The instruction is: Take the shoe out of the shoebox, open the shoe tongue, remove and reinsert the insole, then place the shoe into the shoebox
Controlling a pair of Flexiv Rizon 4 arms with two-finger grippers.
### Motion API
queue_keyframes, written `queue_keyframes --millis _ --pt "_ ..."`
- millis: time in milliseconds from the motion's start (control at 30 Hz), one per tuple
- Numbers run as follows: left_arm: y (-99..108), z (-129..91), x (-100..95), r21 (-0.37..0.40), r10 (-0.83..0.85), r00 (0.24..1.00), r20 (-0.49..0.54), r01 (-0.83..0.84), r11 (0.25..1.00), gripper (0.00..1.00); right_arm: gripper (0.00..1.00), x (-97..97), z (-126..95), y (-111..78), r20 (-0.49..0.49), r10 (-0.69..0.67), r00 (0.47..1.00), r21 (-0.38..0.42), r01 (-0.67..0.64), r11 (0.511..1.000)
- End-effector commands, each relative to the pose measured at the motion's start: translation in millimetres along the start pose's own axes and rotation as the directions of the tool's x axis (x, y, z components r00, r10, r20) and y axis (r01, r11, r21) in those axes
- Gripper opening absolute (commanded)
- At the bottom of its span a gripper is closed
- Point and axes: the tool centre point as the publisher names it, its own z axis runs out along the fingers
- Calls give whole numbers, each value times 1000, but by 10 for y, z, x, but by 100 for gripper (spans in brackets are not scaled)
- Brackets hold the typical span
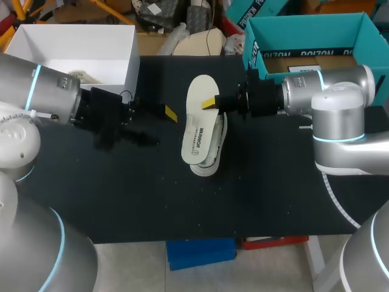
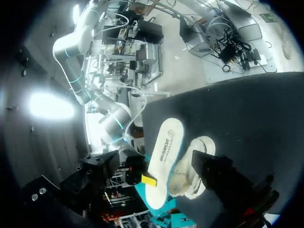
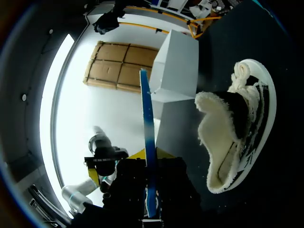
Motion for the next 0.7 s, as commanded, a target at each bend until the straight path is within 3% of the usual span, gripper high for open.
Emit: queue_keyframes --millis 33,367,700 --pt "134 84 90 39 43 955 294 -57 998 100 0 1 8 -1 2 1 1000 -1 -1 1000" --pt "256 235 272 -111 126 897 424 -86 990 100 0 1 8 -1 2 1 1000 -1 -1 1000" --pt "452 371 377 -172 109 846 521 -22 985 100 0 1 8 -1 2 1 1000 -1 -1 1000"
